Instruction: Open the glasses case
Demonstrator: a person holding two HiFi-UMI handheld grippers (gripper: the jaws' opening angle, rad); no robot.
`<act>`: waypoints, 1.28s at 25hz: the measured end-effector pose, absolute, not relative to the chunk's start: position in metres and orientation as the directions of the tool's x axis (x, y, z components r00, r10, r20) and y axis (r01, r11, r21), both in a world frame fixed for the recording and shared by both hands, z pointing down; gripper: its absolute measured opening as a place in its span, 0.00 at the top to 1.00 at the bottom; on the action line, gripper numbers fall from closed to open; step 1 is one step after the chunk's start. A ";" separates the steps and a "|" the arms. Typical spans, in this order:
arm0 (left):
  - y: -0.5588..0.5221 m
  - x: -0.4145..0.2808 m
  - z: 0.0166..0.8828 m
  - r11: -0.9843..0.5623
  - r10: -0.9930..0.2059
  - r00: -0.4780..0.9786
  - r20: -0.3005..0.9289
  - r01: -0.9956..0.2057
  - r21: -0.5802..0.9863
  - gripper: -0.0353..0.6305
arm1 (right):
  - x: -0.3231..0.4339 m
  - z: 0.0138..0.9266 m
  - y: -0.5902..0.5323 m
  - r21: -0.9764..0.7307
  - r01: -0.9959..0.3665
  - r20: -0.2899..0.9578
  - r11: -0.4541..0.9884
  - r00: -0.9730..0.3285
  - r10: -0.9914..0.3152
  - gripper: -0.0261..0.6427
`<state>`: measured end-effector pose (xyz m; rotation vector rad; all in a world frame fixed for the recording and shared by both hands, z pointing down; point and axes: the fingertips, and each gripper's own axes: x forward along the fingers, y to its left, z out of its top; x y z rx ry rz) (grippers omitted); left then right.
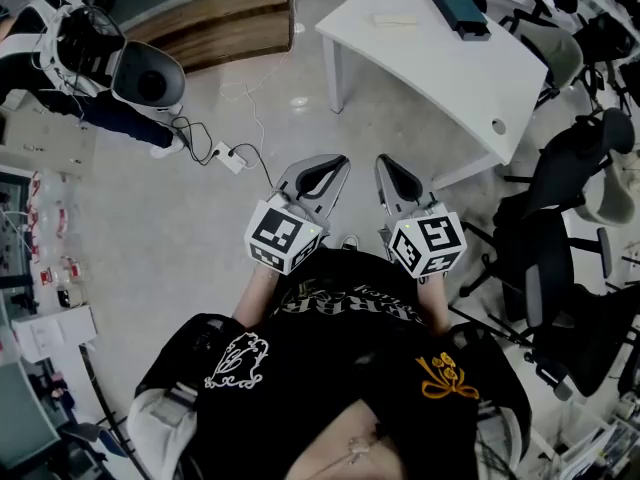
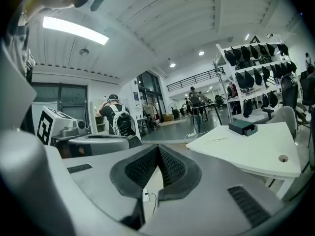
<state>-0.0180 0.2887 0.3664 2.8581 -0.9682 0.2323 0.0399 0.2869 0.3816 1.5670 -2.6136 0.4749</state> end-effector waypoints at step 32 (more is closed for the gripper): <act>0.087 -0.004 0.409 -0.829 -0.521 0.799 0.299 -0.558 0.048 0.91 | 0.073 0.434 0.088 -0.330 -0.894 0.296 0.304 -0.404 -0.866 0.94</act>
